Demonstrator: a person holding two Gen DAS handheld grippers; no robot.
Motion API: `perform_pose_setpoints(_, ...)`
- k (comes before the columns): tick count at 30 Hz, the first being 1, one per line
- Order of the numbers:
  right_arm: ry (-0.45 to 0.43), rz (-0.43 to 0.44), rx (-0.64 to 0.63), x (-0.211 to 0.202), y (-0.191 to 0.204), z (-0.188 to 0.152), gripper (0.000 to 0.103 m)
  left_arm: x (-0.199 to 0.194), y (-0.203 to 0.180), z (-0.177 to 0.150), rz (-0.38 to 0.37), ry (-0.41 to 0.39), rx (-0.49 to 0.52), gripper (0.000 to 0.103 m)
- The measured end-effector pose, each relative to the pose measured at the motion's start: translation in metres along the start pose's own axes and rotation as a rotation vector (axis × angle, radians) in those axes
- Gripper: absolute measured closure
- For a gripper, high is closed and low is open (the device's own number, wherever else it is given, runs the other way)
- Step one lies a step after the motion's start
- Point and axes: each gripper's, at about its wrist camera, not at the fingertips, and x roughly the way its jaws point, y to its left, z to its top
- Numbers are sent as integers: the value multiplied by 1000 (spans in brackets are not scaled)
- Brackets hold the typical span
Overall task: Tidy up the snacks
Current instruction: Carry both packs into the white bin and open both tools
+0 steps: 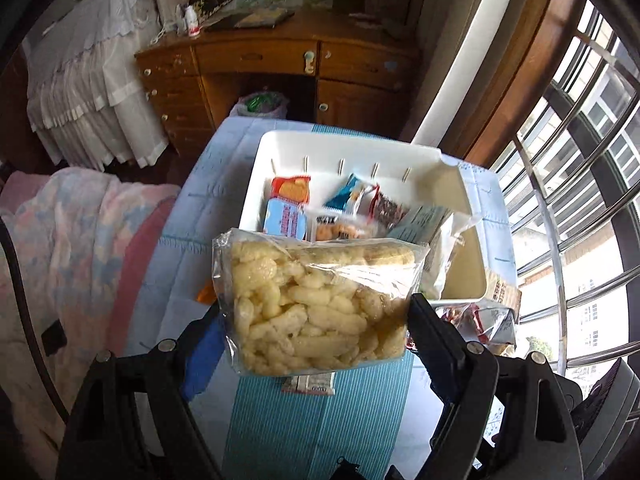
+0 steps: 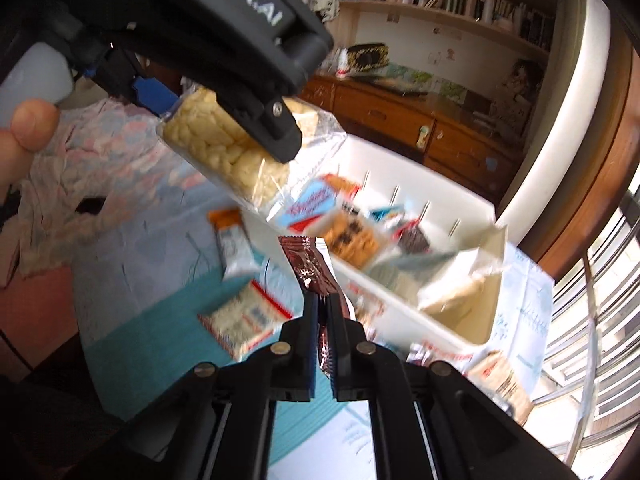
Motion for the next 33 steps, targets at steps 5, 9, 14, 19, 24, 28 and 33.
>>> perform_pose_setpoints(5, -78, -73, 46, -10, -10, 34, 99, -14, -6, 25, -27, -115, 82, 19)
perform_pose_setpoints(9, -111, -145, 86, -9, -15, 49, 99, -6, -7, 42, -66, -168, 121, 19)
perform_pose_setpoints(14, -122, -231, 168, 3, -32, 61, 99, 26, -8, 55, -78, -169, 171, 19)
perform_pose_setpoints(19, -129, -283, 247, 17, -43, 62, 99, 64, -7, 56, -90, -117, 197, 19)
perform_pose_setpoints(24, -98, -338, 298, 33, -46, 58, 99, 87, -7, 53, -94, -47, 221, 18)
perform_pose_setpoints(28, -74, -358, 362, 37, -50, 57, 99, 93, -6, 49, -106, -1, 246, 17)
perform_pose_setpoints(33, -70, -353, 403, 33, -57, 56, 98, 88, -3, 49, -124, 3, 239, 17)
